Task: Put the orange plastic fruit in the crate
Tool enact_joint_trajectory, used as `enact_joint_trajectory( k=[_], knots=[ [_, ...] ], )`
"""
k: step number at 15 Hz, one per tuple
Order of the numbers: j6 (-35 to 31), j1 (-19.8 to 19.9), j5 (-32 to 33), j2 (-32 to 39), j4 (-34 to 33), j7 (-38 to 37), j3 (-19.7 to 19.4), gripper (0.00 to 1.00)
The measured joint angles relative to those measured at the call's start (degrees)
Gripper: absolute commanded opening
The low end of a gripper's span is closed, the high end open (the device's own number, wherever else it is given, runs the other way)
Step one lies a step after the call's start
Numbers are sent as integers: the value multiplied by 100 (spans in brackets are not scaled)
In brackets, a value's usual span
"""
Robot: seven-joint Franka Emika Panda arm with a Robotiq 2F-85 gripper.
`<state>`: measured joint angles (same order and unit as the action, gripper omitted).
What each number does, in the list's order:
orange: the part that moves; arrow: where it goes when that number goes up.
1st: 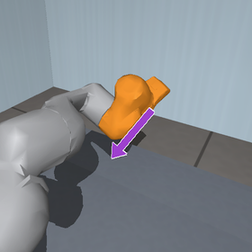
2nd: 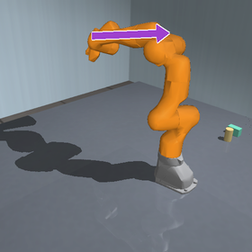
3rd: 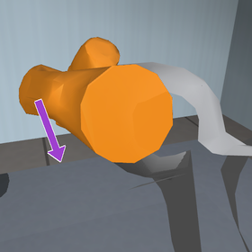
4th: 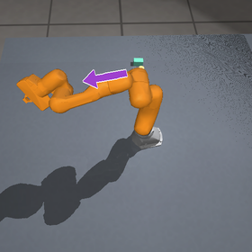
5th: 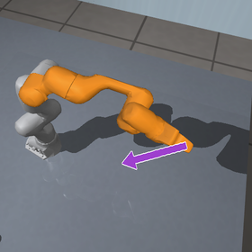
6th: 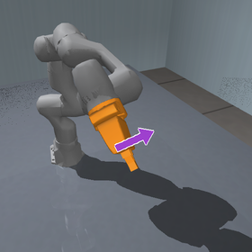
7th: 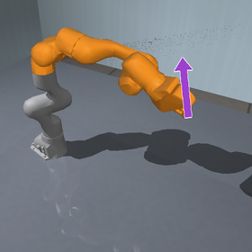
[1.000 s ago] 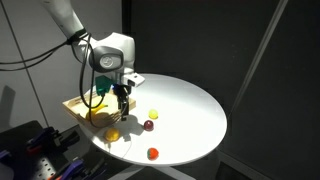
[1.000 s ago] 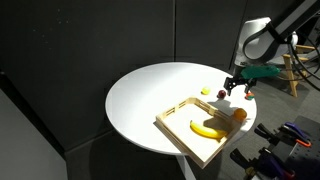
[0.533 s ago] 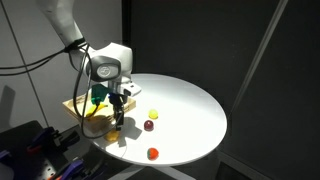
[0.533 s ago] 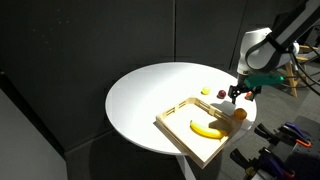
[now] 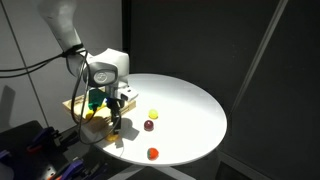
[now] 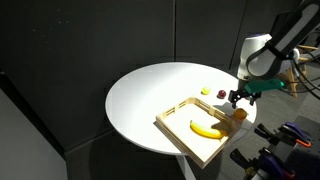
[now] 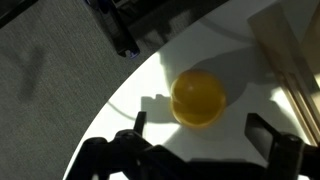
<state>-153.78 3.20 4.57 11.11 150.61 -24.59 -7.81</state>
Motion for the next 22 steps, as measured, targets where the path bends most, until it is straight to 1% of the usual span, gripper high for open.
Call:
enact_joint_trajectory(
  k=[9, 22],
  knots=[
    [-448, -54, 0, 72, 239, 57, -14, 100],
    [-964, -54, -13, 417, 247, 331, -18, 100]
  ],
)
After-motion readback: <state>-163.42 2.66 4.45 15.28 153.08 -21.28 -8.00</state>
